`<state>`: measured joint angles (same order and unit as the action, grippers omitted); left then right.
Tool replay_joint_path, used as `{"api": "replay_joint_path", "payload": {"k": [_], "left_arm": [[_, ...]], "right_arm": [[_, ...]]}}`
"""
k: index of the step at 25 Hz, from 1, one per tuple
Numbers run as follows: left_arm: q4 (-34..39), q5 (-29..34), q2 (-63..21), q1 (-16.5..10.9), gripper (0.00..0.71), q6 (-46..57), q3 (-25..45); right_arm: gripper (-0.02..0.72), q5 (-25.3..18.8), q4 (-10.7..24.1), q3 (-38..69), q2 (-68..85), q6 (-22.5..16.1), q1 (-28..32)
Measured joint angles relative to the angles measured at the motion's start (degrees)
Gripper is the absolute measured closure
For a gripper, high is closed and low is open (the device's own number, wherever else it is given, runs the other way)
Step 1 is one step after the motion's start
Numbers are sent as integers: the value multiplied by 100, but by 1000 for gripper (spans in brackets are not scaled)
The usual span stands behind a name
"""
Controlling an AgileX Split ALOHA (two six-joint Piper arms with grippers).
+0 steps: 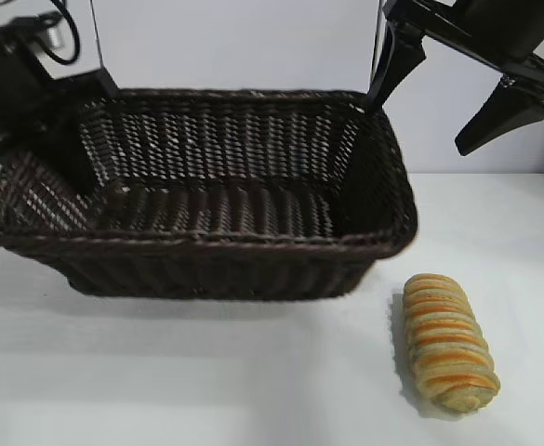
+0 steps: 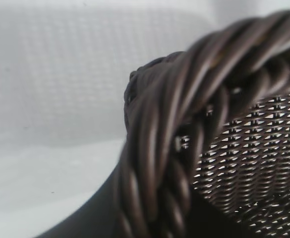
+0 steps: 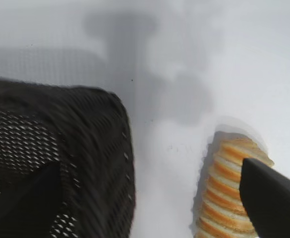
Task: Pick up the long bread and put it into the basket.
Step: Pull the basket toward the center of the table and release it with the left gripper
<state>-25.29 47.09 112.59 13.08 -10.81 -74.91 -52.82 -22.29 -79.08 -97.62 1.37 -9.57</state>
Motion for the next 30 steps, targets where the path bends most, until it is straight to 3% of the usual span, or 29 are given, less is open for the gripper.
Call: {"api": "replay_joint_path", "payload": {"k": [14,16,19,21,24,30], "left_arm": [[-53,-154,253,0,590,0,0],[-128,-154,253,0,487,0,-13],[-209,-148,253,0,192,0,-34],[-215,-113,242,0,84,0,-59],[-208,114,167,-15,34,39,-240],[446,723,-257,-15,18,580,-937]], "right_arm": [[8,24,0,0,0,0,0],[8,24,0,0,0,0,0],[8,29,0,0,0,0,0],[8,29,0,0,0,0,0],[8,23,0,0,0,0,0],[8,5,0,0,0,0,0]]}}
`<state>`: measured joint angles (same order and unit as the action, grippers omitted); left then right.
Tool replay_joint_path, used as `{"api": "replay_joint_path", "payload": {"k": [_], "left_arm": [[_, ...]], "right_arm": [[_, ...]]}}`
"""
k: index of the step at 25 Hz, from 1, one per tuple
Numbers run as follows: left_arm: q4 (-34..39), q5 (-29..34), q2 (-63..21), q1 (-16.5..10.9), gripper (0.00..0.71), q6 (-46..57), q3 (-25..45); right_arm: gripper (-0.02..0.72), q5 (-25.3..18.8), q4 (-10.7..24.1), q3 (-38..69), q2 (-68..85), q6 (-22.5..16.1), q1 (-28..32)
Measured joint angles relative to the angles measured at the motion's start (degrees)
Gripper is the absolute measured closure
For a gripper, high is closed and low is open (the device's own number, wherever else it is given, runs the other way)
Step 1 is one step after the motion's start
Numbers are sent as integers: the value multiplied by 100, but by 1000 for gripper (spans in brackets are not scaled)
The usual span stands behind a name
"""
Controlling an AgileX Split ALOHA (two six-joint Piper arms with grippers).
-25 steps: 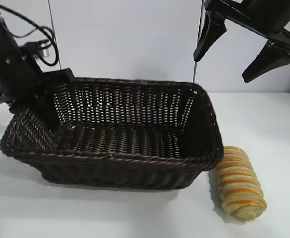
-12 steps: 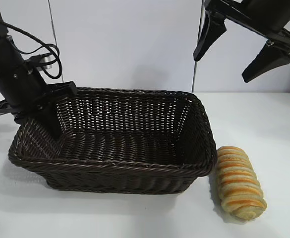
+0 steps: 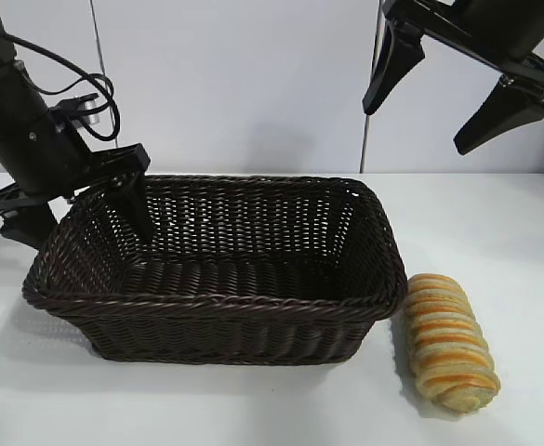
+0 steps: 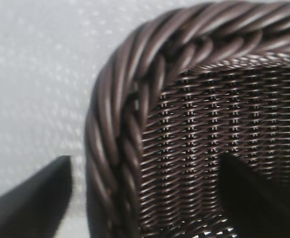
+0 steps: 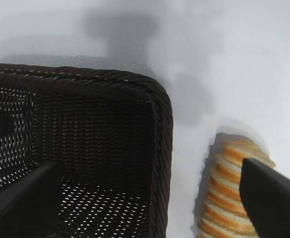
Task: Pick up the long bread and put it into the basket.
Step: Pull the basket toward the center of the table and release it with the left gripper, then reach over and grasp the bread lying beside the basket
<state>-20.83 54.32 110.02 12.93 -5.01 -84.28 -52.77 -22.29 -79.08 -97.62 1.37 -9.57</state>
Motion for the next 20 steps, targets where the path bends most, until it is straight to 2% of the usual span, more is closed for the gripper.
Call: {"api": "replay_joint_path", "payload": {"k": [5,9,12,20], "left_arm": [[588,514,-176,-78,16,266,-518],[1071,914,-188,-438,16,385,-911],[1384,1087,-298,-1022,16,414,-1004],[1504,1360,-923,-3270,16,337,-1042]], "right_arm": [[8,0,-5,0,0,0,0],[8,-5,-4,0,0,0,0],[8,-22,-4,0,0,0,0],[8,-29,-4,0,0,19,0]]}}
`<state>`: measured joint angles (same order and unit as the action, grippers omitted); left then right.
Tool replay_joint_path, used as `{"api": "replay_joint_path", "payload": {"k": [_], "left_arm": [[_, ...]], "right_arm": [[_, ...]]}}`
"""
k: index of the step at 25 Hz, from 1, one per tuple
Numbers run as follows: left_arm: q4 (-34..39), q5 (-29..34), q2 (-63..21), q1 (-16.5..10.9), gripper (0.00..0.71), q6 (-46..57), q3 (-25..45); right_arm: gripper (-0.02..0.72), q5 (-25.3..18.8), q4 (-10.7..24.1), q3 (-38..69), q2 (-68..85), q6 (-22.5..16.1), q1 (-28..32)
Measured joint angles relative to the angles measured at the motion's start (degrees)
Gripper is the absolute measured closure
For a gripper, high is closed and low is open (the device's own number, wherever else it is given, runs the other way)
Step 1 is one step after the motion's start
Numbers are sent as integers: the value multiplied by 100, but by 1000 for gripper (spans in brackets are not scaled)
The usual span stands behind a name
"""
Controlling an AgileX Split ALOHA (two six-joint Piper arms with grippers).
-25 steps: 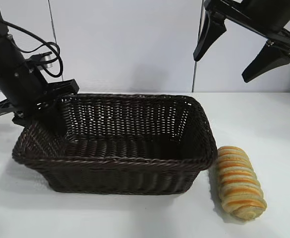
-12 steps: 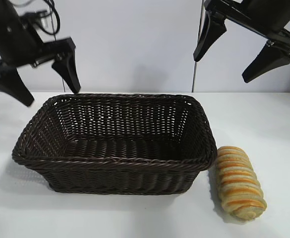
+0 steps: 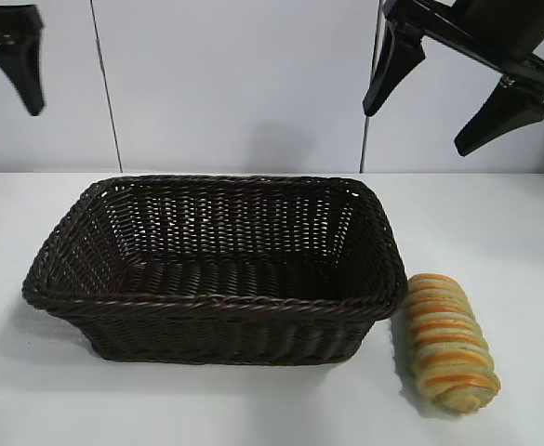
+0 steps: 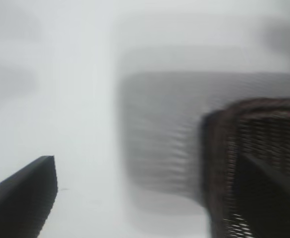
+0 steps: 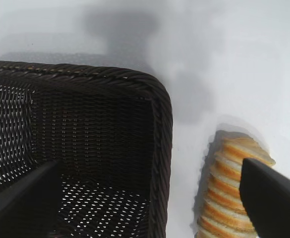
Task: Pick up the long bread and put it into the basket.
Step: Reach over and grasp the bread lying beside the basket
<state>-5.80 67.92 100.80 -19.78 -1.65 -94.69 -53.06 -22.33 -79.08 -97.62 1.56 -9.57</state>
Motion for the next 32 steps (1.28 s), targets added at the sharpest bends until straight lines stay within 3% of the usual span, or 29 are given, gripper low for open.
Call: {"api": "replay_joint_path", "payload": {"k": [2,4,10,14,20,23,28,32], "left_arm": [[-166,49,-215,-437,16,-100,0],[-458,106,-495,-692,16,-255,0],[-875,196,-1607,-690,16,-655,0],[-869,249,-2600,-352,16,-738,0],[-247,398,-4142,1060,16,-730,-10],[263,515,-4933,1556,16,-594,-22],[632,545,-6138,1678,16,-444,155],[580,545,-7149,1678,16,-439,1068]], "right_arm": [[8,0,0,0,0,11,0],[8,-15,0,0,0,24,0],[8,-15,0,0,0,102,0],[8,-15,0,0,0,154,0],[8,-15,0,0,0,263,0],[8,-15,0,0,0,324,0],[8,-15,0,0,0,403,0],[8,-15,0,0,0,412,0]]}}
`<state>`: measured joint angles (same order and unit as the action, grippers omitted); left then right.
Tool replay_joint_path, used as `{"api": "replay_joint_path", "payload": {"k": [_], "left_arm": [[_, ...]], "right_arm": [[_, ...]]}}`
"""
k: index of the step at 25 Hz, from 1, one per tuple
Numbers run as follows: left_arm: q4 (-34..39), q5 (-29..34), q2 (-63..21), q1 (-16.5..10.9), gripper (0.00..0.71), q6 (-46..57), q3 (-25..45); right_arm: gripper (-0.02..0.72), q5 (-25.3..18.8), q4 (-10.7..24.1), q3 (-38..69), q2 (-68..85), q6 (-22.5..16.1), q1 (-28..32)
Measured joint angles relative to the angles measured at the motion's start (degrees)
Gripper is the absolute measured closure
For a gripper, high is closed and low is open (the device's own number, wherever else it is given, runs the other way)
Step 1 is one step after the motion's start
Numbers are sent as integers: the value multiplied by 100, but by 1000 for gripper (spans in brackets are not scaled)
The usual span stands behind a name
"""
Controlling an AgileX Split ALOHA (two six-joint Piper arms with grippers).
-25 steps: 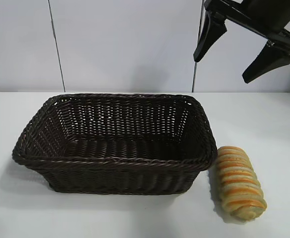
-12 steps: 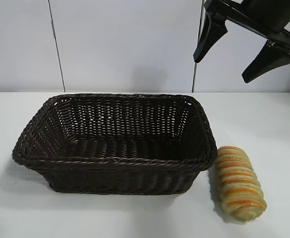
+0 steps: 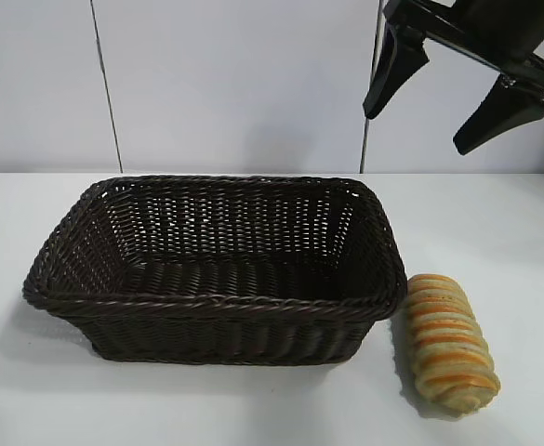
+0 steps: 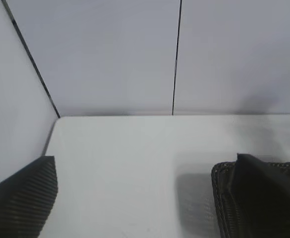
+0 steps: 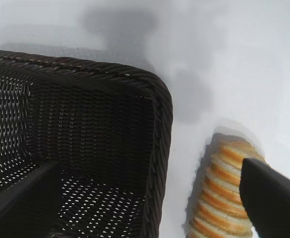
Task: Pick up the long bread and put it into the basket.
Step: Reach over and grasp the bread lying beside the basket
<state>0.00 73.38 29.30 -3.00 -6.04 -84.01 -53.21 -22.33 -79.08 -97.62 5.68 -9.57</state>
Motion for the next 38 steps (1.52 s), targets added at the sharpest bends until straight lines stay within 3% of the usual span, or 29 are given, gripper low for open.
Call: {"api": "replay_joint_path", "payload": {"k": [9,13,20,25,38], "left_arm": [[-218,47,-1897,0,16,25,2876],[-225,37,-2046,0,16,60,3890],[-316,-303,-2046,0,16,64,5283],[-523,-890,-2046,0,16,64,5539],[-632,-907,-2127,57,16,58,5622]], "right_arm": [[8,0,0,0,0,100,0],[8,-6,91,0,0,124,0],[8,-269,577,0,0,-23,0],[8,-429,840,0,0,-136,0],[8,-592,957,0,0,-263,0]]}}
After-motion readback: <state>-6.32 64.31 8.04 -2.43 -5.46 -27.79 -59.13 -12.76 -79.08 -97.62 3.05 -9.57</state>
